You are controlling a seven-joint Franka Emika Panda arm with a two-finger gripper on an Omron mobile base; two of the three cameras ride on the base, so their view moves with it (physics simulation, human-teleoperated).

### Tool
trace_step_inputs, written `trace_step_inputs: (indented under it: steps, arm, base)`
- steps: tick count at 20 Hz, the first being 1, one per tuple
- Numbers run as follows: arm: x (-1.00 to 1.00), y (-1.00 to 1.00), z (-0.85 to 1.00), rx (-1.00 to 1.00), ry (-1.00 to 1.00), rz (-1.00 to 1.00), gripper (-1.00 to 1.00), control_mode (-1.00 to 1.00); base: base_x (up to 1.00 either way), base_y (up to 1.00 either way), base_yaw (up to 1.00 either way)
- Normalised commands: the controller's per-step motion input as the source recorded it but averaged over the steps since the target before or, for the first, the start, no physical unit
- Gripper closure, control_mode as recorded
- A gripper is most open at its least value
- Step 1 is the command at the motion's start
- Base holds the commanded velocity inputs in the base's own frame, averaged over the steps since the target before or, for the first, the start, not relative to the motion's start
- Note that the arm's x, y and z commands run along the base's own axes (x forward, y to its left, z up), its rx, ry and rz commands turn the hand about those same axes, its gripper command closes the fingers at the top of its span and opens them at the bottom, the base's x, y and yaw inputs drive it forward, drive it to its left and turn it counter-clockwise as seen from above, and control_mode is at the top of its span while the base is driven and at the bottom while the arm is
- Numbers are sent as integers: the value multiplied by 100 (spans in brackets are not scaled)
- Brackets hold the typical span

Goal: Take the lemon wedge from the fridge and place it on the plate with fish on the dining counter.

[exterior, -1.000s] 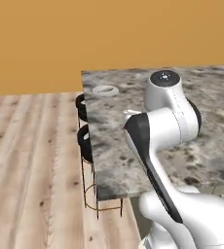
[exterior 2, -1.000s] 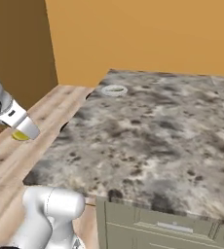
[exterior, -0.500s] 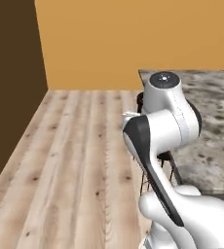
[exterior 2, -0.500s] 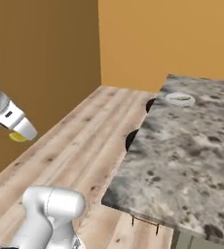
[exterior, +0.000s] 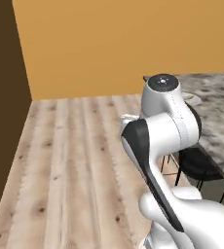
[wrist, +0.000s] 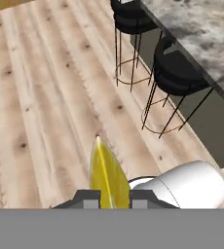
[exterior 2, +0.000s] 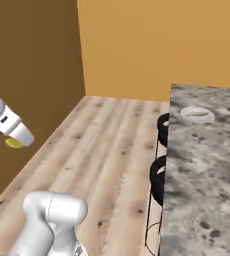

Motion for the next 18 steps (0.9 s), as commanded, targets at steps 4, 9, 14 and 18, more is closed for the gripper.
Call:
trace_step_inputs:
  steps: [4,9,14,18]
  arm:
    - [0,0,0,0,0,0,100,100]
    - [0,0,0,0,0,0,100,100]
    - [0,0,0,0,0,0,100,100]
    - [0,0,0,0,0,0,100,100]
  base:
    - [100,63,-53]
    - [100,71,-52]
    - [91,82,-65]
    - [67,90,-71]
